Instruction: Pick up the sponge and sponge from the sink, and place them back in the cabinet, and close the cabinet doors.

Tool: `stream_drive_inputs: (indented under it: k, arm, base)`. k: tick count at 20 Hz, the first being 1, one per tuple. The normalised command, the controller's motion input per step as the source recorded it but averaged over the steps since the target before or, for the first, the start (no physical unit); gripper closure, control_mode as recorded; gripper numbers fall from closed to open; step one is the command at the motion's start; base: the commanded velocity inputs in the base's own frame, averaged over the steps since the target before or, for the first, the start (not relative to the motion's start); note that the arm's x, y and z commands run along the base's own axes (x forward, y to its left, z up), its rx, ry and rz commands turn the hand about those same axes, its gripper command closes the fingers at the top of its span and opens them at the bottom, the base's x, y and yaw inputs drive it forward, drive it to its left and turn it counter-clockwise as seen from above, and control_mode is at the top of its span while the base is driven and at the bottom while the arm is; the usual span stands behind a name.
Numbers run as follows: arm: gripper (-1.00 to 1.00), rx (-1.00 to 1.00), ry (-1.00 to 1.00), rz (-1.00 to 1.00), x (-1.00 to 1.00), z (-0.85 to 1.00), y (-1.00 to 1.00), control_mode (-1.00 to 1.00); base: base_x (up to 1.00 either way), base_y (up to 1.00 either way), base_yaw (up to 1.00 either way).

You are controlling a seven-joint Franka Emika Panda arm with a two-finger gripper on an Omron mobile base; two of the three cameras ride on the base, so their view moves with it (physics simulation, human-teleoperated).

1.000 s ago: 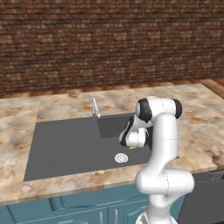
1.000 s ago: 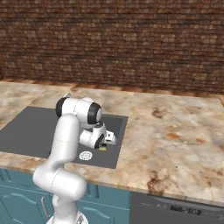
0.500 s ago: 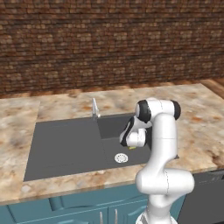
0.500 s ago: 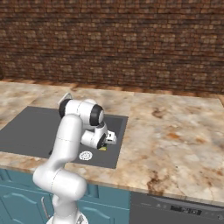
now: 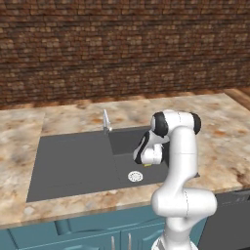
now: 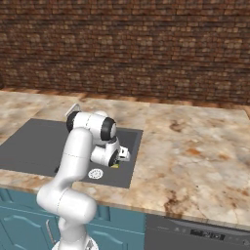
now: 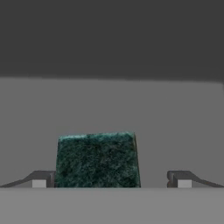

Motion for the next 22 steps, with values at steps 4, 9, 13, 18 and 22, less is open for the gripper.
stream_drive_inputs:
  k: [4,9,13,18,22]
  arm:
    - [-1.0,0.0,0.0,0.0,0.0,0.0,0.0,-1.0]
    - [-1.0,0.0,0.0,0.0,0.0,-0.04,0.0,-1.0]
    - [-1.0,0.0,0.03,0.0,0.0,-0.09,0.0,-1.0]
    - [-1.0,0.0,0.05,0.0,0.0,-0.1,0.03,-1.0]
    - [-1.0,0.0,0.04,0.0,0.0,-0.09,0.03,-1.0]
  base:
    - [0.0,0.0,0.0]
    - [0.0,0.0,0.0]
    - [0.0,0.0,0.0]
    - [0.0,0.0,0.0]
    - [0.0,0.0,0.0]
